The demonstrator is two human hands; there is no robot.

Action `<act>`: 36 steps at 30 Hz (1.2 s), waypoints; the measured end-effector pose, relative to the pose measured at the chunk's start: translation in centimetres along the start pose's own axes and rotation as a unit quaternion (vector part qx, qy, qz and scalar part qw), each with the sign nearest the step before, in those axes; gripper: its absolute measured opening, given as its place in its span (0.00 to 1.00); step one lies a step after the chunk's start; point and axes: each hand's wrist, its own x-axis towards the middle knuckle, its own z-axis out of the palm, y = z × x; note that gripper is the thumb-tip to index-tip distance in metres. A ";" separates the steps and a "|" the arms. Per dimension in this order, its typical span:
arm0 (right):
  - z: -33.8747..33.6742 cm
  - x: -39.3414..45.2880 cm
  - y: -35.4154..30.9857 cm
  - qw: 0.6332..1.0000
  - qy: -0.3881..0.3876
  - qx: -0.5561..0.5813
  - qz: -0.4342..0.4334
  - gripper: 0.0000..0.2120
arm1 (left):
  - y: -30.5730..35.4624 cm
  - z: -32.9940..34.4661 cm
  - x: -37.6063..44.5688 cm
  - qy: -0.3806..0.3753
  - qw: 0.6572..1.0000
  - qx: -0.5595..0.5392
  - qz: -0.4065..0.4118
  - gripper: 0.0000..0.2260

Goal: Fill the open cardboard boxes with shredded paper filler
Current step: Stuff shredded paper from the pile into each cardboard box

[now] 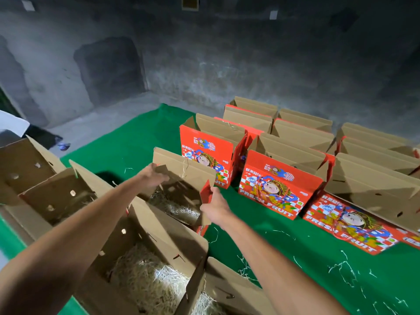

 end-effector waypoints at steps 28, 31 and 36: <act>1.8 -0.3 0.3 0.989 -0.073 0.124 0.024 0.24 | 3.6 4.8 -3.9 0.052 0.987 0.021 0.149 0.04; -1.2 -0.7 0.9 0.991 -0.040 0.125 0.023 0.29 | 5.3 6.7 -5.3 0.001 0.986 -0.010 0.168 0.06; -8.6 -1.5 2.8 0.990 0.031 0.128 -0.044 0.32 | 9.8 10.8 -7.5 -0.013 0.977 0.023 0.213 0.10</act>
